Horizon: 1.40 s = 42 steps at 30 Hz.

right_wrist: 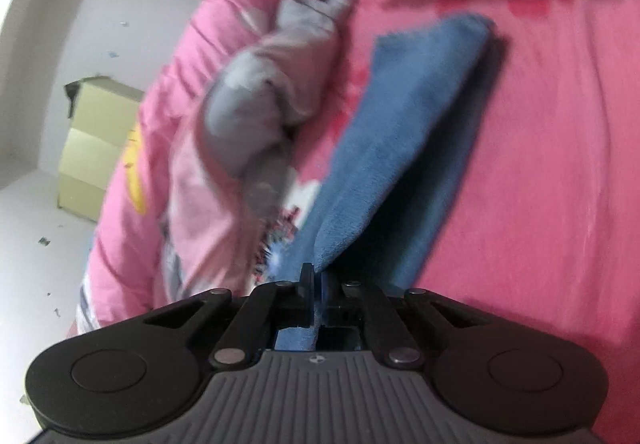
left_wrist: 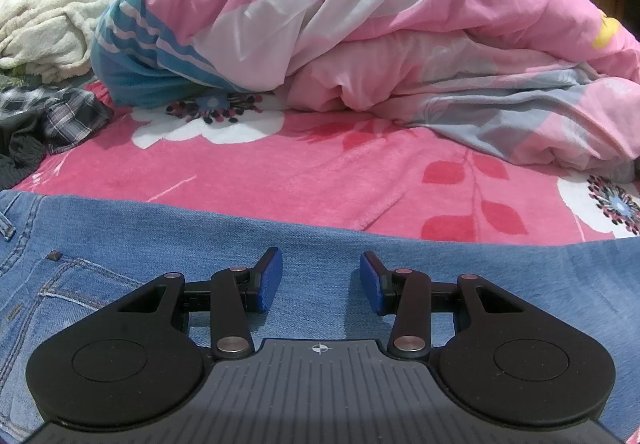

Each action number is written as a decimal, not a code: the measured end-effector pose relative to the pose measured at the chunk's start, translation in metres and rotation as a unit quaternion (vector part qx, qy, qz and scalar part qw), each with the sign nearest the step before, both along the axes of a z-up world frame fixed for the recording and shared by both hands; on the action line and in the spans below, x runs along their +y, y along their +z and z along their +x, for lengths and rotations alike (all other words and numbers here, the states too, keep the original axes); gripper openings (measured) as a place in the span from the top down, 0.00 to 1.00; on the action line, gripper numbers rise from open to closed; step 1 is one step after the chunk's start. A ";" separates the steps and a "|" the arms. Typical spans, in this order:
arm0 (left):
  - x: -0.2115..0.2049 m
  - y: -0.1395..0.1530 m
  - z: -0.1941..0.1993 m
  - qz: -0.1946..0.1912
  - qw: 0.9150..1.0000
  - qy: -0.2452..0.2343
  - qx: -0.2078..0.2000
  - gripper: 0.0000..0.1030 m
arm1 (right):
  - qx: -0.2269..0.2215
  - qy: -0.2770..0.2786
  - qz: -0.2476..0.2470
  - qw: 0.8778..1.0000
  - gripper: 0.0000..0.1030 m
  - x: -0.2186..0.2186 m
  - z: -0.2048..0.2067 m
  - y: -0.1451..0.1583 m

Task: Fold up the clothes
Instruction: 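Hold the denim leg end with the right gripper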

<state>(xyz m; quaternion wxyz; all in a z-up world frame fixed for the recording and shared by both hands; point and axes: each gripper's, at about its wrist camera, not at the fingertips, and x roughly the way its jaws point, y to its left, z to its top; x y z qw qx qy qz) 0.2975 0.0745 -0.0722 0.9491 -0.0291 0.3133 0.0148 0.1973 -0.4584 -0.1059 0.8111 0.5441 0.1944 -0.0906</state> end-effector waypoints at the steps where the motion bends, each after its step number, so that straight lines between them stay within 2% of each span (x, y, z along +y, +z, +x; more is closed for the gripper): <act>1: 0.000 0.000 0.000 0.000 1.000 0.000 0.000 0.59 | -0.002 0.004 -0.005 1.000 0.98 -0.001 0.000 0.004; 7: 0.000 -0.001 0.000 0.003 1.000 -0.001 0.000 0.59 | 0.029 0.016 -0.027 0.999 0.98 -0.005 0.008 -0.001; 14: 0.001 -0.001 0.000 0.001 1.000 -0.003 0.000 0.59 | 0.063 0.031 -0.016 0.997 0.97 -0.013 0.006 -0.022; 16: 0.001 -0.001 -0.001 0.001 1.000 -0.004 0.000 0.59 | 0.066 0.020 -0.008 0.998 0.92 -0.022 -0.004 -0.018; 17: 0.000 -0.002 0.000 0.002 1.000 -0.003 0.000 0.59 | 0.065 0.009 -0.008 0.998 0.85 -0.027 -0.010 -0.015; 18: 0.000 -0.002 0.000 0.004 1.000 -0.002 0.000 0.59 | 0.064 -0.008 -0.009 0.998 0.73 -0.034 -0.017 -0.012; 20: -0.002 -0.003 0.000 0.008 1.000 -0.001 0.000 0.59 | 0.055 -0.045 -0.006 0.997 0.64 -0.049 -0.031 -0.008; 22: -0.004 -0.003 0.000 0.014 1.000 0.001 -0.001 0.59 | 0.050 -0.081 0.001 0.996 0.63 -0.066 -0.041 -0.007; 25: -0.006 -0.004 0.001 0.022 1.000 0.003 -0.002 0.59 | 0.050 -0.105 -0.005 0.993 0.63 -0.086 -0.043 -0.005; 29: -0.009 -0.005 0.002 0.031 0.999 0.005 -0.003 0.58 | 0.068 -0.102 -0.042 0.992 0.64 -0.099 -0.026 -0.007; 31: -0.009 -0.005 0.002 0.034 0.999 0.005 -0.003 0.58 | 0.084 -0.099 -0.069 0.989 0.71 -0.104 -0.016 -0.009; 33: -0.009 -0.005 0.002 0.035 0.999 0.005 -0.004 0.58 | 0.084 -0.100 -0.091 0.987 0.96 -0.106 -0.011 -0.010; 37: -0.010 -0.005 0.002 0.037 0.999 0.004 -0.004 0.58 | 0.065 -0.096 -0.140 0.983 0.98 -0.100 -0.011 -0.003; 41: -0.010 -0.006 0.002 0.038 0.999 0.004 -0.004 0.58 | 0.099 -0.087 -0.193 0.972 0.97 -0.096 -0.004 -0.007; 42: -0.009 -0.006 0.002 0.036 0.999 0.003 -0.005 0.58 | 0.106 -0.091 -0.209 0.968 0.94 -0.095 -0.004 -0.006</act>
